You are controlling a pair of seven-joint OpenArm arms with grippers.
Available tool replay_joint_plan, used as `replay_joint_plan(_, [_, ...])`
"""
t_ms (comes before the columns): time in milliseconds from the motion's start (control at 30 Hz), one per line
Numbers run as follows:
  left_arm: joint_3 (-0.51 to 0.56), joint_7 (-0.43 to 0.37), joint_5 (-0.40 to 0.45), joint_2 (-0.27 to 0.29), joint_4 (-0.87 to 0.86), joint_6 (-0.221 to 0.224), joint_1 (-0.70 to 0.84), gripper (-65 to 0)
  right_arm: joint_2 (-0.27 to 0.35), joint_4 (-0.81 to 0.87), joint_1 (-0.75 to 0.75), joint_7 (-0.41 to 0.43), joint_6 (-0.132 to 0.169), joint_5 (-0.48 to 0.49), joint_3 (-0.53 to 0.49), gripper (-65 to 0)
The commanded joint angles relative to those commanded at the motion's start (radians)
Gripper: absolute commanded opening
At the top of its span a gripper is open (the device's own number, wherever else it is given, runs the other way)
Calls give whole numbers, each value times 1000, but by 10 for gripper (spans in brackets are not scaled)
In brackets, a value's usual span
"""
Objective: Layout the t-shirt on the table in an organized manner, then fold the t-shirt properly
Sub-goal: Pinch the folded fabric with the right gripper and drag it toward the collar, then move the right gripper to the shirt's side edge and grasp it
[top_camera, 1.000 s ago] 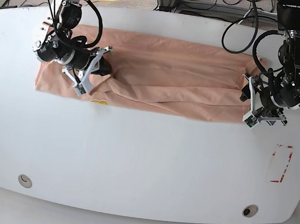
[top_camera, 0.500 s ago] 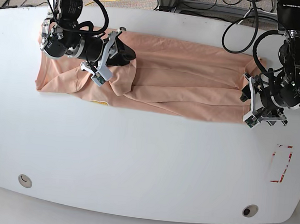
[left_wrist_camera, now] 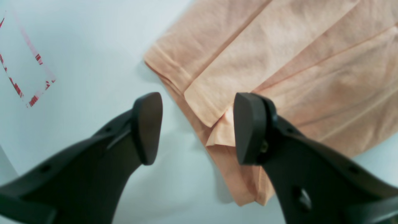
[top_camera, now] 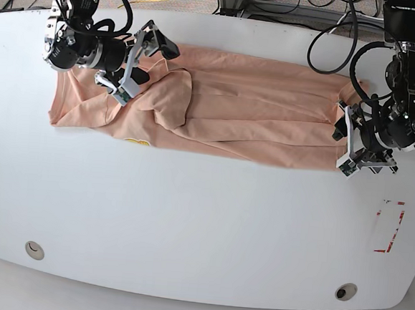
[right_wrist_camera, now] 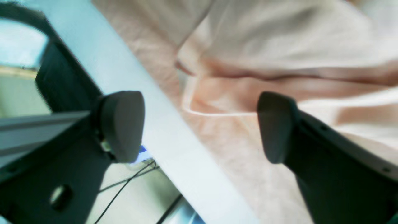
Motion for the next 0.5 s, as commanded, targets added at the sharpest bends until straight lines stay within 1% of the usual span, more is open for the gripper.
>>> replay_joint_plan(167, [0, 0, 0, 2, 0, 0, 0, -306, -35, -34, 55, 0, 0, -11, 97, -190])
replay_joint_plan(233, [2, 0, 0, 3, 0, 0, 0, -306, -41, -63, 80, 0, 0, -37, 132, -190])
replay_joint_plan(333, [2, 0, 0, 3, 0, 0, 0, -306, -77, -101, 124, 3, 0, -92, 160, -190])
replay_joint_plan(500, [28, 0, 0, 3, 0, 0, -5, -306, -137, -118, 169, 52, 0, -210, 181, -195])
